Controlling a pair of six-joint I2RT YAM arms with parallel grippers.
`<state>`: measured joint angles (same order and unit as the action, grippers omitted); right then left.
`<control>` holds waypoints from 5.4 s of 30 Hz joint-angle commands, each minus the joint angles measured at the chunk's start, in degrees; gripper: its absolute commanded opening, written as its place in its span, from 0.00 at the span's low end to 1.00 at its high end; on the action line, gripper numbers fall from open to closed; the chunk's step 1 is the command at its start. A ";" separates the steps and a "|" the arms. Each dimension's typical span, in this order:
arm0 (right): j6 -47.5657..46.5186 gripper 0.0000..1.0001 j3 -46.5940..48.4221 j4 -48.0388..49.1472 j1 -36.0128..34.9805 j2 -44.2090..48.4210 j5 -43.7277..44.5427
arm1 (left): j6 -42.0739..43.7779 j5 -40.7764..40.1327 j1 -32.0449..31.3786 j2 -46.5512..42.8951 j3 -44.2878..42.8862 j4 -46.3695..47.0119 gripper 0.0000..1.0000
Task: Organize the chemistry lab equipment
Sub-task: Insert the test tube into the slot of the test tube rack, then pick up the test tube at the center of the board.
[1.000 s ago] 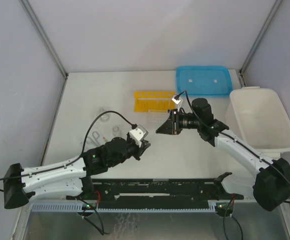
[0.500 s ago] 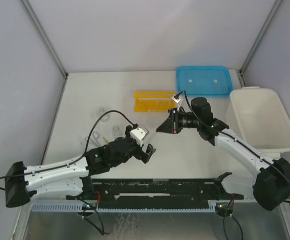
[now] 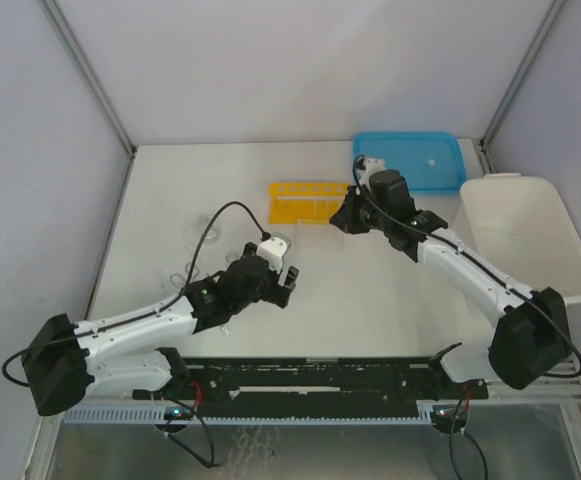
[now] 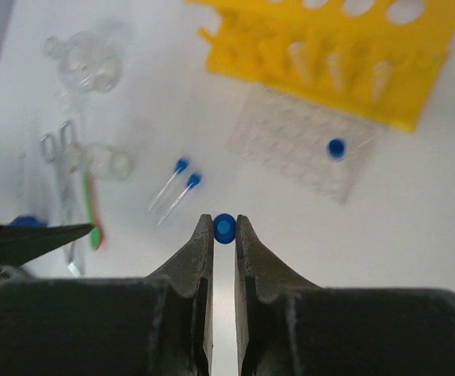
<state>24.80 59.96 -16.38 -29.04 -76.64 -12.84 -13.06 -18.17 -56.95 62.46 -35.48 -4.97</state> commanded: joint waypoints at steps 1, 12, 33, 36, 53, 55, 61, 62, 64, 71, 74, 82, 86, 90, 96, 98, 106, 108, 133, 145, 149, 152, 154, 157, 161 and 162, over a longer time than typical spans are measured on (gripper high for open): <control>-4.07 0.00 6.67 -0.85 -1.48 -5.27 14.11 | -2.51 5.93 6.87 2.95 -4.35 -1.66 0.84; -8.86 0.00 17.20 -3.81 -8.04 -19.80 31.96 | -3.52 7.86 9.05 6.57 -5.32 -3.10 0.72; -8.13 0.00 17.10 -4.82 -9.64 -23.54 38.20 | -4.52 10.25 8.99 7.22 -2.75 -1.57 0.71; -8.13 0.00 17.08 -4.54 -9.63 -23.81 38.11 | -4.60 10.35 9.05 7.33 -2.66 -1.42 0.71; -7.84 0.00 17.03 -3.68 -9.37 -26.24 36.27 | -4.84 10.55 9.05 6.80 -1.74 -1.11 0.71; -7.79 0.00 17.04 -3.53 -9.28 -26.59 35.99 | -4.82 10.56 9.05 6.65 -1.70 -1.09 0.71; -7.66 0.00 17.16 -2.90 -9.03 -28.04 35.14 | -4.87 10.45 9.03 6.54 -1.43 -0.93 0.71; -7.66 0.01 17.12 -2.87 -9.00 -28.29 35.00 | -4.87 10.49 9.05 6.54 -1.43 -0.90 0.71; -7.65 0.02 17.12 -2.78 -9.01 -28.55 34.84 | -4.87 10.57 9.03 6.54 -1.35 -0.83 0.71; -7.38 0.19 17.14 -3.32 -9.56 -26.99 35.26 | -4.88 10.87 9.05 6.72 -1.32 -0.65 0.71; -7.39 0.24 17.03 -3.80 -10.23 -25.17 36.22 | -4.96 10.87 9.05 6.64 -1.34 -0.64 0.71; -7.72 0.25 16.86 -6.77 -12.00 -16.63 36.23 | -5.13 11.28 9.05 7.35 -1.60 -0.65 0.71; -7.61 0.25 14.83 -9.07 -13.98 -9.79 36.51 | -4.97 10.70 9.05 8.08 -1.66 -0.70 0.71; -6.74 0.25 8.06 -10.14 -15.37 -1.23 37.21 | -4.02 8.81 9.05 10.42 -2.16 -0.69 0.69; -4.08 0.25 -2.95 -10.42 -15.52 11.88 38.51 | -1.96 6.90 10.03 17.54 -5.07 -0.15 0.58; -3.68 0.25 -5.17 -10.39 -15.45 14.73 39.24 | -1.43 6.93 10.66 19.80 -6.49 -0.11 0.56; -3.09 0.25 -9.23 -10.98 -14.12 18.55 39.49 | -0.38 7.97 11.42 24.39 -9.93 -0.65 0.50; -2.99 0.25 -9.74 -10.73 -13.74 19.00 39.07 | -0.43 8.07 11.42 25.00 -10.24 -0.67 0.50; -1.57 0.25 -11.50 -9.37 -11.92 19.51 34.81 | -0.65 12.86 11.68 30.57 -10.82 0.73 0.24; 0.52 0.26 -11.93 -6.64 -10.53 24.54 12.70 | 0.17 17.27 9.67 15.05 -3.97 4.27 0.04; 0.72 0.29 -11.94 -4.54 -9.11 25.36 -2.68 | 2.16 13.05 4.36 5.56 -1.85 4.40 0.02; 1.91 0.31 -12.79 -0.83 -8.40 24.80 -11.55 | 3.71 8.77 -1.50 -0.73 -0.93 4.40 0.02; 2.99 0.32 -12.98 1.49 -8.12 23.75 -15.86 | 4.61 6.15 -4.72 -3.65 -0.66 4.30 0.02; 4.13 0.34 -13.04 4.28 -7.97 22.19 -20.28 | 4.97 2.34 -8.06 -7.53 0.11 4.10 0.03; 4.91 0.35 -13.02 6.61 -7.88 20.69 -23.07 | 4.83 -0.39 -9.74 -11.13 1.64 4.22 0.03; 5.01 0.35 -13.01 6.90 -7.88 20.58 -23.21 | 4.75 -0.74 -9.91 -11.75 1.94 4.22 0.03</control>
<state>28.01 46.76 -15.53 -37.19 -55.75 -29.98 -9.50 -13.80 -65.95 53.52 -35.64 -1.76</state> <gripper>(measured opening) 0.346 0.156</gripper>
